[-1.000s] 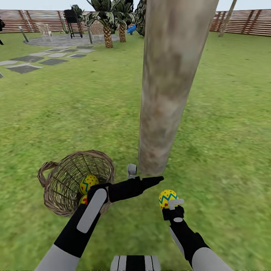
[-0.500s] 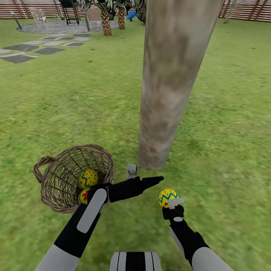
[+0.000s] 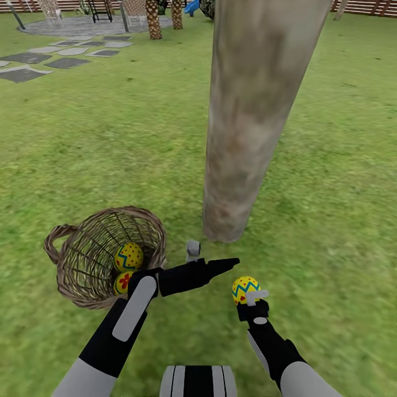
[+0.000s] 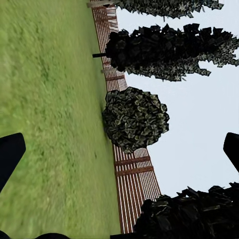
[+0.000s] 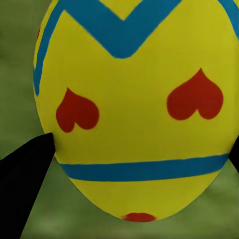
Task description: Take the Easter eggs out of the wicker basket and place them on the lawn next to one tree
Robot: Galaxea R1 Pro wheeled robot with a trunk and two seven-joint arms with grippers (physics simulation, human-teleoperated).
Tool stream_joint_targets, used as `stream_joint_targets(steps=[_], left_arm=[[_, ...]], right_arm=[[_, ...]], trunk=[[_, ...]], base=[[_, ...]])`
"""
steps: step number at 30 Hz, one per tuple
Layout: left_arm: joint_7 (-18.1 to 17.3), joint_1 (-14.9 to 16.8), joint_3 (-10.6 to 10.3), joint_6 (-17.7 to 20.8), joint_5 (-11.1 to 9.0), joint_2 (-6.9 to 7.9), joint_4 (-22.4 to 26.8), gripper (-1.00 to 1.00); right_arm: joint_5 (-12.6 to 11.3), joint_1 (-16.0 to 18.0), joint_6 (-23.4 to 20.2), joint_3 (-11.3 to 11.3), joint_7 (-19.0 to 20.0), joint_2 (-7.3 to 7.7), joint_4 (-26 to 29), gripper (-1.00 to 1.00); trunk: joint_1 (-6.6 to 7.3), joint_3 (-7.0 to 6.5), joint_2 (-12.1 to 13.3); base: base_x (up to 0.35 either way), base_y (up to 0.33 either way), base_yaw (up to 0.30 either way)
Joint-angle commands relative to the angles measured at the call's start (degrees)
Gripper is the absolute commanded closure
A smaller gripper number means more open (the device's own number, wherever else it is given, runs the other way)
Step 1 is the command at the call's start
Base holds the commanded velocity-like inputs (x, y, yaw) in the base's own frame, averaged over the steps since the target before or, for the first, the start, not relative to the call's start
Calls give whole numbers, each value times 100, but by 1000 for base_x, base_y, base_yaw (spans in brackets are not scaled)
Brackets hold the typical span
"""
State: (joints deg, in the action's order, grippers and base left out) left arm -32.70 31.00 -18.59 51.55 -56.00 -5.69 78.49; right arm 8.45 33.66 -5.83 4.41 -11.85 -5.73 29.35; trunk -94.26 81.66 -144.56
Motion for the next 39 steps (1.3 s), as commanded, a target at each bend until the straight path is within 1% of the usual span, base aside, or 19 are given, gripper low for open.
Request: stream_joint_targets(steps=[1, 4, 9, 17, 30, 35, 36, 39], left_arm=[[-9, 2, 5, 29, -8, -2, -1, -100], [-17, 2, 5, 23, -8, -2, -1, -100], [-17, 2, 5, 22, -8, -13, -1, -100], [-25, 1, 5, 22, -8, -20, 37, -100], [-25, -6, -4, 13, -8, -20, 61, -100], [-24, -6, -1, 19, -8, -20, 61, -100], [-20, -6, -2, 17, -8, -20, 61, -100], [-18, -6, 1, 18, -8, -20, 61, -100]], right_arm=[[60, 1, -59, 25, -36, 11, 9, 100], [54, -1, -61, 25, -37, 19, 9, 100], [52, 1, -65, 23, -37, 20, 9, 100], [51, -1, -67, 20, -37, 20, 9, 100], [51, 1, -68, 21, -37, 20, 9, 100], [51, 1, -68, 18, -37, 20, 17, 100], [51, -1, -68, 19, -37, 20, 18, -100], [36, 0, -68, 18, -30, 20, 25, -100]], trunk=[[1, 4, -1], [1, 4, -1], [1, 4, -1], [1, 4, -1], [-33, 292, -19], [-33, 292, -19], [-33, 292, -19], [-33, 292, -19]], base=[[0, 0, 0], [27, 0, 0], [215, 0, 0], [6, 0, 0], [0, 0, 0], [0, 0, 0], [0, 0, 0], [0, 0, 0]])
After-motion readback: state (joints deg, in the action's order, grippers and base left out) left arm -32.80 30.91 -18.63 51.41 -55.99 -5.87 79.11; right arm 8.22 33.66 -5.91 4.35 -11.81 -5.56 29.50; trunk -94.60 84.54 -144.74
